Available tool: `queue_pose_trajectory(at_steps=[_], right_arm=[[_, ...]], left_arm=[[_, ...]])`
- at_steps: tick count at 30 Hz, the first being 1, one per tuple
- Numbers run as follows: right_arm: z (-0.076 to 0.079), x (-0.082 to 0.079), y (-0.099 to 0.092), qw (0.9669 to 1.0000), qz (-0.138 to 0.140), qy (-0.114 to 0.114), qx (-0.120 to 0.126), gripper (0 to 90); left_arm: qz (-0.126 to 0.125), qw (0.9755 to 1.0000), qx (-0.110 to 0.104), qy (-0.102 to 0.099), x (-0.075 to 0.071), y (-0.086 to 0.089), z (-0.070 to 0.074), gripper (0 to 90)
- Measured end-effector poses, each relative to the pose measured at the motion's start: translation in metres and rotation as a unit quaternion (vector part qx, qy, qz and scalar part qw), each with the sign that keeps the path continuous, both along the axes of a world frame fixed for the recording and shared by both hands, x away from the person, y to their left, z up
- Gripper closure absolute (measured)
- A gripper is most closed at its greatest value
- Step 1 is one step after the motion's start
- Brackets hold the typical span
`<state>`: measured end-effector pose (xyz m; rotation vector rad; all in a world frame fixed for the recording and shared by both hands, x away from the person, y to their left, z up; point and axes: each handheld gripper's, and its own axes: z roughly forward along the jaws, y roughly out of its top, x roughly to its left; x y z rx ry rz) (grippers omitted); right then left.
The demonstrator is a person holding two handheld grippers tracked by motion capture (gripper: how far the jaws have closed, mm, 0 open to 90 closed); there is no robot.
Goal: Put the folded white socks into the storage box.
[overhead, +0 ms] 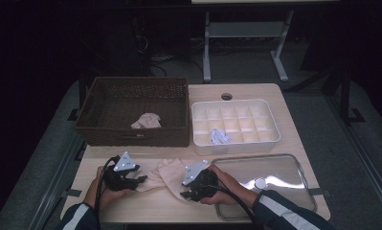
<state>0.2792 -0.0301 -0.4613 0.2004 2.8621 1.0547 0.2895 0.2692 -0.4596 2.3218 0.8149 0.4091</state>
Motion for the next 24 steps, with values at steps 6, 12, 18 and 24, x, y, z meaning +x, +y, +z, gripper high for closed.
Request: queue_pose_trajectory(at_steps=[6,12,18,24], right_arm=[[0.001,0.0,-0.007,0.9999,0.002,0.014,-0.006,63.6],[0.003,-0.007,-0.013,0.9997,0.006,0.02,-0.016,62.2],[0.005,-0.012,-0.015,0.9995,0.007,0.015,-0.029,58.4],[0.007,-0.013,-0.018,0.9994,0.009,0.016,-0.03,59.8]], left_arm=[[0.051,0.9987,-0.005,-0.001,0.01,0.018,-0.001,47.3],[0.074,0.9972,0.008,-0.007,0.011,0.019,0.0,42.4],[0.062,0.9978,-0.007,-0.022,0.005,0.014,0.01,34.9],[-0.015,0.998,-0.045,-0.041,-0.013,-0.017,0.026,30.5]])
